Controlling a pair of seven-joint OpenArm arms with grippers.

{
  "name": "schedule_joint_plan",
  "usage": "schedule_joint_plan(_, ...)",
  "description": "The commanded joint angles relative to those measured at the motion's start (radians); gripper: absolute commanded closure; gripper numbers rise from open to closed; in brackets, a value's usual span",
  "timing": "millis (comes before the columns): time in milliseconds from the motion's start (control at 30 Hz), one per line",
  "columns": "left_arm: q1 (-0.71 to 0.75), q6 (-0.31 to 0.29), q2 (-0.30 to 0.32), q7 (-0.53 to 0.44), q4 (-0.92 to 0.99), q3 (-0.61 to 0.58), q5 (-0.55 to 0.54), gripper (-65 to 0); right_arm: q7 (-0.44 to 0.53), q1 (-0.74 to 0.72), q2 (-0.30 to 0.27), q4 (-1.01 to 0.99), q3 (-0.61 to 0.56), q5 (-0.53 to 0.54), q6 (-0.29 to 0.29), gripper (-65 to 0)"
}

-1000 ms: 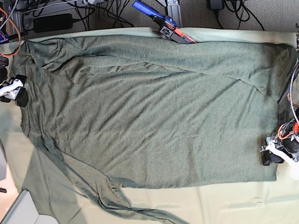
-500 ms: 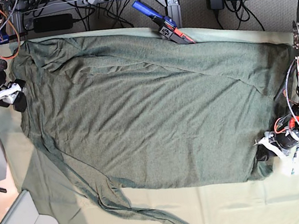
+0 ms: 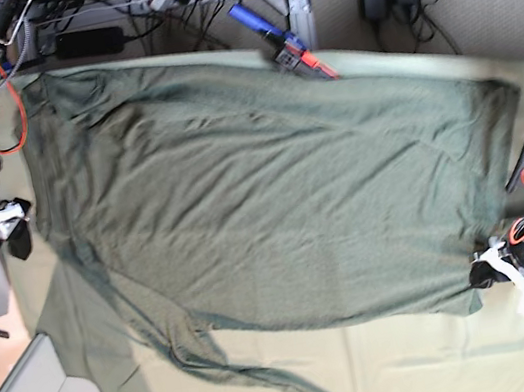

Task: Fold the T-shirt properly
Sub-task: 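Fold the hem side over toward the collar with both grippers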

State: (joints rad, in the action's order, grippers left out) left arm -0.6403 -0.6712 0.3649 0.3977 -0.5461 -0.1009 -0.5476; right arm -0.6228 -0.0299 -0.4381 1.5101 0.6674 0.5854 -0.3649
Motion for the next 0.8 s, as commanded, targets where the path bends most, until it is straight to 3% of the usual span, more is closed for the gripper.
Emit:
schedule_joint_plan(0,-0.029,-0.027,0.006,-0.007,-0.018,0.001,-0.018,0.0,0.037,-0.048,-0.027,-0.006,0.006,0.0,-0.008,-34.5)
schedule_joint_plan(167,-0.014,-0.027,0.008,-0.003,-0.018,0.001,-0.022,0.0,0.084,-0.223,-0.027,-0.209,-0.024,-0.019,-0.009,-34.5)
schedule_joint_plan(333,0.001,-0.027,0.015,-0.003,-0.018,0.001,-0.026,0.0,0.195,-0.394,-0.026,-0.479,-0.103,-0.117,-0.009,-34.5)
schedule_joint_plan(567,0.001,-0.027,0.026,0.003,-0.018,0.001,-0.045,0.0,0.418,-0.557,-0.026,-0.829,-0.36,-0.33,-0.006,-34.5)
schedule_joint_plan(767,0.001,-0.027,0.035,0.003,-0.018,0.001,-0.048,0.0,0.5,-0.571,-0.013,-0.93,-0.516,-0.356,-0.004,-34.5)
